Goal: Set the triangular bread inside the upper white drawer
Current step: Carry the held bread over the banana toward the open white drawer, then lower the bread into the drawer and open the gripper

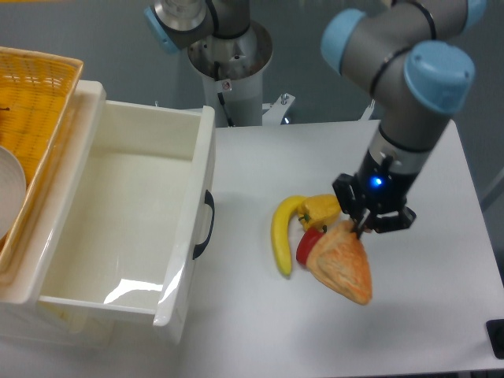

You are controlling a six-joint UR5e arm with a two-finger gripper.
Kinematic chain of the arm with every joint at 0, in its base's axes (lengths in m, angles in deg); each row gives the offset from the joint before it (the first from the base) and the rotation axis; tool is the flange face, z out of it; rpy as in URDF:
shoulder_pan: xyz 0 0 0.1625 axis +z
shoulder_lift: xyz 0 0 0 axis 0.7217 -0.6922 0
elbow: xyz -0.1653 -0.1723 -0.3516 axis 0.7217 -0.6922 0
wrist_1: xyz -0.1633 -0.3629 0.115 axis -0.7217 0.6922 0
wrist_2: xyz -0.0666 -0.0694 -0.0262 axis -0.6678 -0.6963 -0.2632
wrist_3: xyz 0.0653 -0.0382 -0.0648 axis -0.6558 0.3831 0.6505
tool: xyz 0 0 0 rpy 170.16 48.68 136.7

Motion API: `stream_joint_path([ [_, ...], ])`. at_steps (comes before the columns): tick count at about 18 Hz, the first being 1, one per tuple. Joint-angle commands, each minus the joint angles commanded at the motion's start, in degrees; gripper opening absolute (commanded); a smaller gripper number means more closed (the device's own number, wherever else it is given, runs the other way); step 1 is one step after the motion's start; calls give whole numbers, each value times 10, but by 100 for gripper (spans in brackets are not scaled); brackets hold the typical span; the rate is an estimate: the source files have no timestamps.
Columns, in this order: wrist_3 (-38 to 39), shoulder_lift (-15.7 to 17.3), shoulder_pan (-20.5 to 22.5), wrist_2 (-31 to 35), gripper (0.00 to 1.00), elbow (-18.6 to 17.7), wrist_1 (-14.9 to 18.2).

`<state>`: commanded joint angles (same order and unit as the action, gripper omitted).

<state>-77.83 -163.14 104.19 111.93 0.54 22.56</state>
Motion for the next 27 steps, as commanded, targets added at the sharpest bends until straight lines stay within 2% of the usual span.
stream_joint_path([
  [4, 40, 35, -34, -25, 0, -13, 9],
  [8, 43, 54, -78, -37, 0, -19, 48],
  [13, 43, 92, -120, -53, 0, -51, 48],
  [16, 39, 92, -143, -44, 1, -72, 43],
  [20, 27, 73, -164, -39, 3, -86, 31],
  [23, 26, 71, -177, -39, 3, -95, 22],
  [25, 25, 71, -178, -39, 8, -100, 20],
  [27, 25, 67, -187, -40, 27, -102, 21],
])
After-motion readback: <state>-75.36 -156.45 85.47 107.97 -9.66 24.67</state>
